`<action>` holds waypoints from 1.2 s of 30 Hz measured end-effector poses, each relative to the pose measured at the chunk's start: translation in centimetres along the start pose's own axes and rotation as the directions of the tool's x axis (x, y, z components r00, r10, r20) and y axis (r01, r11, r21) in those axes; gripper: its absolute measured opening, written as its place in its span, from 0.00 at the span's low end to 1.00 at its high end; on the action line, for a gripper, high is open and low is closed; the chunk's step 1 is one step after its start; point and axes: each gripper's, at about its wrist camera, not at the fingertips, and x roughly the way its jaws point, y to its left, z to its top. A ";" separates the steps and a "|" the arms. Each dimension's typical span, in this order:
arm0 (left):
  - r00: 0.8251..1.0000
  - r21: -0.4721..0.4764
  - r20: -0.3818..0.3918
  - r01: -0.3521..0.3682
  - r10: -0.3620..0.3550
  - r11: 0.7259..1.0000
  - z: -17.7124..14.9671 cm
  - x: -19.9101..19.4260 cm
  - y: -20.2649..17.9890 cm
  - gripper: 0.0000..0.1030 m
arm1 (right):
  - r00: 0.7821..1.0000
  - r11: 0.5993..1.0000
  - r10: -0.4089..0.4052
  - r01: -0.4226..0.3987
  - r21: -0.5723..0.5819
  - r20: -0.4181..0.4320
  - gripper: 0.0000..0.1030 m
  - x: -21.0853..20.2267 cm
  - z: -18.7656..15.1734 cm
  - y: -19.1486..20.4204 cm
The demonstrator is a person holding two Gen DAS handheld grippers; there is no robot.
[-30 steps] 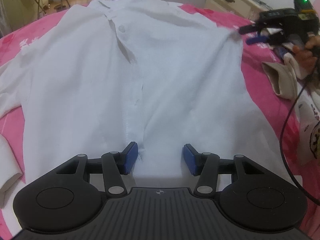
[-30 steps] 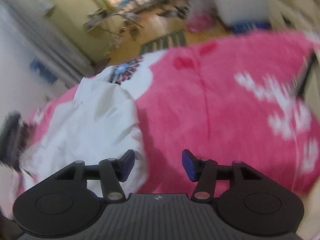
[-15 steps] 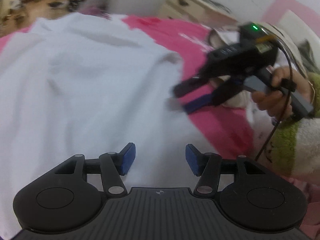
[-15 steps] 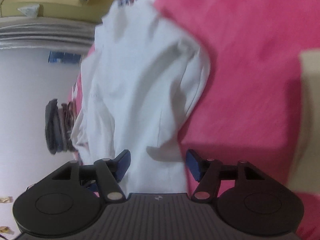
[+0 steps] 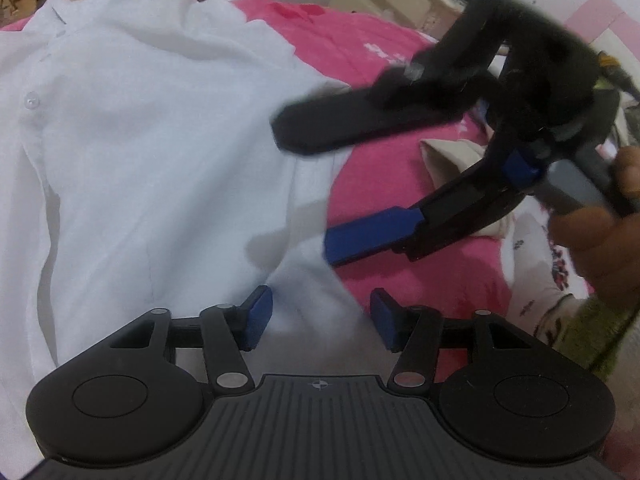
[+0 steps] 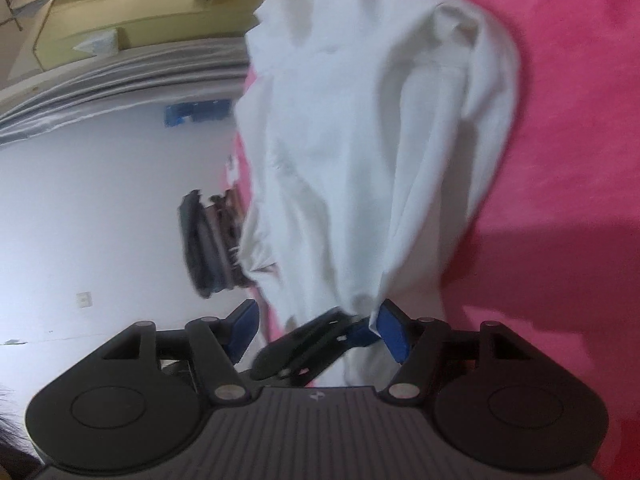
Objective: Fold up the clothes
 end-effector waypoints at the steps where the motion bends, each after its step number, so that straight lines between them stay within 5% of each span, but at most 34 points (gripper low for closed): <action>1: 1.000 -0.001 0.003 -0.009 0.009 1.000 0.0 0.1 0.0 0.34 | 1.000 1.000 0.018 -0.018 0.001 -0.003 0.66 0.1 0.1 0.2; 2: 1.000 -0.001 0.005 -0.013 0.013 1.000 0.0 0.1 0.1 0.30 | 0.999 0.999 0.037 -0.037 0.003 -0.006 0.67 0.1 0.2 0.3; 4: 1.000 -0.016 0.011 -0.017 0.018 1.000 0.0 0.0 0.4 0.05 | 0.998 0.998 0.067 -0.067 -0.006 -0.010 0.66 0.1 0.3 0.6; 6: 0.999 -0.053 0.031 -0.018 0.020 0.998 -0.1 -0.5 1.2 0.02 | 0.995 0.995 0.103 -0.103 -0.020 0.006 0.66 -1.0 0.3 0.8; 10: 0.994 -0.143 0.104 -0.003 0.018 0.990 -0.3 -2.8 3.0 0.01 | 0.974 0.987 0.127 -0.105 -0.122 0.189 0.66 -5.6 0.7 1.2; 13: 0.986 -0.208 0.166 0.026 0.009 0.978 -0.2 -4.7 4.4 0.00 | 0.962 0.992 -0.042 0.073 -0.105 0.270 0.65 -7.6 0.9 0.2; 16: 0.979 -0.254 0.204 0.046 0.007 0.966 -0.1 -6.1 5.5 0.00 | 0.954 0.974 -0.179 0.206 -0.091 0.242 0.58 -6.2 0.6 -1.0; 22: 0.972 -0.280 0.234 0.067 0.001 0.958 -0.5 -7.2 6.0 0.00 | 0.943 0.924 -0.301 0.325 -0.204 0.141 0.49 -0.3 0.9 -0.1; 27: 0.969 -0.276 0.248 0.078 -0.007 0.958 -0.4 -7.1 5.8 0.00 | 0.939 0.900 -0.324 0.343 -0.270 0.113 0.38 3.0 0.8 1.2; 30: 0.967 -0.279 0.255 0.083 -0.009 0.957 -0.5 -7.4 6.0 0.00 | 0.902 0.823 -0.413 0.429 -0.372 0.125 0.01 3.9 -0.2 1.9; 36: 0.965 -0.287 0.262 0.075 0.002 0.955 -0.6 -7.6 6.5 0.00 | 0.774 0.576 -0.551 0.624 -0.528 0.313 0.00 3.3 -2.3 5.8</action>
